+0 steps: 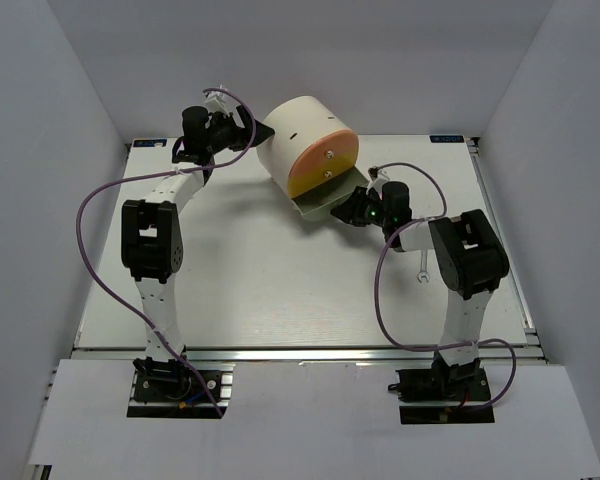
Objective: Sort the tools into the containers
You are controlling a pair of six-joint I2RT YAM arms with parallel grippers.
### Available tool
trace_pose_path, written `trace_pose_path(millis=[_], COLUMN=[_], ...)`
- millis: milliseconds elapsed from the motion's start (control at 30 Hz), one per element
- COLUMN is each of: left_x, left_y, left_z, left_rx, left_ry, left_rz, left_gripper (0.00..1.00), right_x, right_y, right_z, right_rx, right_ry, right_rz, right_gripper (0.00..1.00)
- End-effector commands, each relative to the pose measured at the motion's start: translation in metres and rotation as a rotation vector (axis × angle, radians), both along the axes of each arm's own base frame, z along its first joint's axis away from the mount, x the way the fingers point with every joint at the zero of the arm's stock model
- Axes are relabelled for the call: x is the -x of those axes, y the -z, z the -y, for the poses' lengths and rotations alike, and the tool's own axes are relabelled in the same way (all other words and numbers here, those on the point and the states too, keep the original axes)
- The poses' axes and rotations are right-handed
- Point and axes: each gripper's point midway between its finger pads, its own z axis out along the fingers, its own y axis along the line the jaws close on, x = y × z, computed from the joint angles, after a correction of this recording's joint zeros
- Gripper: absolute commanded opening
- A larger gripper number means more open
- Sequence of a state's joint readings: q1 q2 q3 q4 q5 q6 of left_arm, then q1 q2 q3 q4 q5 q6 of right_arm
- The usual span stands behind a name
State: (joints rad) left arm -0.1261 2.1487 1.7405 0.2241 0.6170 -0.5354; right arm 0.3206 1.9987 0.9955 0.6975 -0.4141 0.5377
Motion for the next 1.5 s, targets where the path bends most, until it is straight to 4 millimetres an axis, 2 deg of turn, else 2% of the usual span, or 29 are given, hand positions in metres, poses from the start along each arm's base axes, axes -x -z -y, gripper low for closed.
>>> trace_pose_path(millis=[0, 33, 100, 200, 233, 267, 367, 400, 533, 633, 700, 733, 800, 833, 867, 900, 933, 967, 1000, 1033, 1100, 1133, 1167, 1200, 1233, 1267, 1333, 1367, 1467], left_x=[0.009, 0.008, 0.008, 0.008, 0.008, 0.008, 0.005, 0.005, 0.002, 0.004, 0.008, 0.015, 0.028, 0.035, 0.049, 0.058, 0.071, 0.086, 0.097, 0.111, 0.138, 0.152, 0.164, 0.178, 0.187, 0.201, 0.220, 0.233, 0.254], left_y=[-0.029, -0.030, -0.030, -0.032, -0.032, -0.035, -0.038, -0.046, -0.068, -0.080, -0.076, -0.087, -0.069, -0.067, -0.084, -0.083, -0.058, -0.071, -0.066, -0.041, -0.044, -0.022, -0.014, -0.024, -0.020, -0.002, -0.009, 0.009, 0.007], left_z=[-0.002, -0.003, -0.005, -0.007, -0.008, -0.009, -0.021, -0.029, -0.061, -0.088, -0.104, -0.109, -0.115, -0.118, -0.117, -0.116, -0.115, -0.114, -0.112, -0.108, -0.105, -0.105, -0.103, -0.104, -0.104, -0.104, -0.105, -0.106, -0.108], left_rx=[0.000, 0.000, -0.001, -0.002, -0.002, -0.003, -0.014, -0.015, -0.023, -0.044, -0.073, -0.079, -0.098, -0.100, -0.079, -0.070, -0.075, -0.051, -0.044, -0.051, -0.042, -0.055, -0.061, -0.055, -0.055, -0.067, -0.060, -0.071, -0.068], left_ry=[0.002, -0.003, -0.007, -0.010, -0.013, -0.018, -0.067, -0.093, -0.228, -0.351, -0.430, -0.456, -0.489, -0.503, -0.503, -0.496, -0.485, -0.479, -0.466, -0.443, -0.423, -0.412, -0.402, -0.401, -0.401, -0.395, -0.398, -0.399, -0.407], left_rz=[0.055, 0.058, 0.057, 0.062, 0.059, 0.066, 0.068, 0.077, 0.099, 0.096, 0.065, 0.076, 0.020, 0.013, 0.051, 0.051, 0.002, 0.022, 0.010, -0.045, -0.049, -0.094, -0.117, -0.094, -0.102, -0.147, -0.123, -0.175, -0.169], left_gripper=[0.93, 0.93, 0.93, 0.93, 0.93, 0.93, 0.94, 0.94, 0.95, 0.94, 0.92, 0.89, 0.84, 0.81, 0.69, 0.59, 0.49, 0.39, 0.26, 0.24, 0.23, 0.24, 0.27, 0.36, 0.38, 0.40, 0.46, 0.47, 0.51], right_x=[0.017, 0.028, 0.035, 0.046, 0.048, 0.049, 0.052, 0.047, 0.063, 0.080, 0.089, 0.099, 0.110, 0.116, 0.124, 0.126, 0.123, 0.120, 0.119, 0.118, 0.115, 0.116, 0.115, 0.117, 0.117, 0.118, 0.114, 0.111, 0.105], right_y=[-0.027, -0.018, -0.022, -0.017, -0.015, -0.017, -0.018, -0.027, -0.020, -0.020, -0.031, -0.023, -0.036, -0.036, -0.044, -0.048, -0.047, -0.055, -0.049, -0.048, -0.031, -0.024, -0.014, -0.006, -0.002, 0.004, 0.007, 0.009, 0.014], right_z=[0.002, 0.005, 0.009, 0.013, 0.013, 0.011, 0.006, 0.006, 0.019, 0.033, 0.042, 0.052, 0.062, 0.066, 0.075, 0.081, 0.093, 0.103, 0.118, 0.126, 0.157, 0.165, 0.177, 0.191, 0.198, 0.205, 0.221, 0.227, 0.244], right_rx=[-0.015, -0.006, -0.002, 0.013, 0.013, 0.013, 0.043, 0.068, 0.154, 0.229, 0.277, 0.302, 0.328, 0.349, 0.372, 0.388, 0.428, 0.451, 0.504, 0.531, 0.625, 0.647, 0.658, 0.696, 0.705, 0.708, 0.751, 0.761, 0.825], right_ry=[-0.038, -0.038, -0.034, -0.039, -0.049, -0.066, -0.143, -0.164, -0.219, -0.252, -0.261, -0.254, -0.254, -0.255, -0.253, -0.237, -0.184, -0.133, -0.077, -0.052, 0.057, 0.084, 0.133, 0.189, 0.212, 0.228, 0.294, 0.315, 0.367], right_rz=[0.079, 0.054, 0.057, 0.044, 0.040, 0.046, 0.047, 0.086, 0.058, 0.046, 0.069, 0.013, 0.031, 0.041, 0.060, 0.073, 0.071, 0.083, 0.038, 0.021, -0.093, -0.135, -0.199, -0.247, -0.274, -0.304, -0.314, -0.317, -0.323], right_gripper=[0.09, 0.09, 0.11, 0.24, 0.35, 0.55, 0.77, 0.79, 0.81, 0.76, 0.70, 0.61, 0.47, 0.33, 0.30, 0.26, 0.20, 0.20, 0.24, 0.37, 0.44, 0.50, 0.53, 0.53, 0.53, 0.54, 0.56, 0.56, 0.59])
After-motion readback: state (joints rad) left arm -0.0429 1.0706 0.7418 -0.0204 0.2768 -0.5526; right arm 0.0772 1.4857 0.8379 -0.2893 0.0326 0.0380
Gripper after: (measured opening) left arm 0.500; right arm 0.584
